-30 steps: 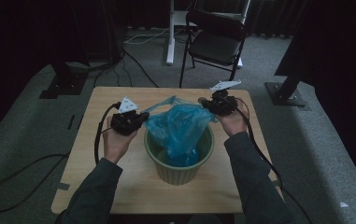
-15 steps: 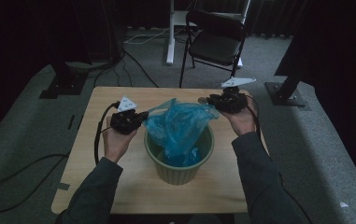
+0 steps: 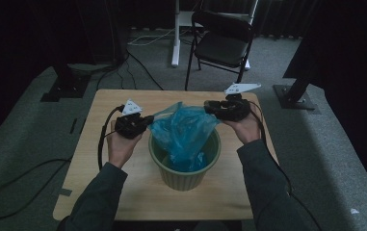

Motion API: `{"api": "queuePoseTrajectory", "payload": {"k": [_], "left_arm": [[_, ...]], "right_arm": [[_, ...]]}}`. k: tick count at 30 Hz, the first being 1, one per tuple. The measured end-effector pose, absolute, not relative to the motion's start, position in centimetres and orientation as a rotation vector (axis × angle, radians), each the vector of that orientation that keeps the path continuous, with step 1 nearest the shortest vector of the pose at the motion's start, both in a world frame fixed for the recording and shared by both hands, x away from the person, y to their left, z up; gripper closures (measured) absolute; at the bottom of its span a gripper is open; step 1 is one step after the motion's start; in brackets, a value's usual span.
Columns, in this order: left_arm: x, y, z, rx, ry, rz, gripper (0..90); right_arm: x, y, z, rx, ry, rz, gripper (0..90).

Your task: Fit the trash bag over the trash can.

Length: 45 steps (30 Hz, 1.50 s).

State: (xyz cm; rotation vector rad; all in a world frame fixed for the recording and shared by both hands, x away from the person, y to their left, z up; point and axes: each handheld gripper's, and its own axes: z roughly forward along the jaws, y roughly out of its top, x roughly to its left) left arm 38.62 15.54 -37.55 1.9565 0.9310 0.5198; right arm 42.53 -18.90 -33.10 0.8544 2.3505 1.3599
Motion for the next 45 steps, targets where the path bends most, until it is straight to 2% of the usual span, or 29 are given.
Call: {"api": "queuePoseTrajectory", "payload": {"k": [11,15,18,45], "left_arm": [[38.6,15.5,-37.7,1.957,0.932,0.519,89.4],[38.6,15.5,-37.8,1.954,0.934,0.513,89.4],[38.6,15.6,-37.9,1.951,0.938,0.511,89.4],[38.2,16.0,-38.0,1.929,0.965,0.489,89.0]], "right_arm": [[42.5,-17.7,-33.4,0.787,2.402,1.353,64.1],[42.3,-17.3,-33.5,0.772,2.404,1.293,83.3],[41.6,-17.2,-33.5,0.742,2.411,1.263,88.2],[33.4,-17.1,-35.9,0.473,2.555,1.219,89.1]]}}
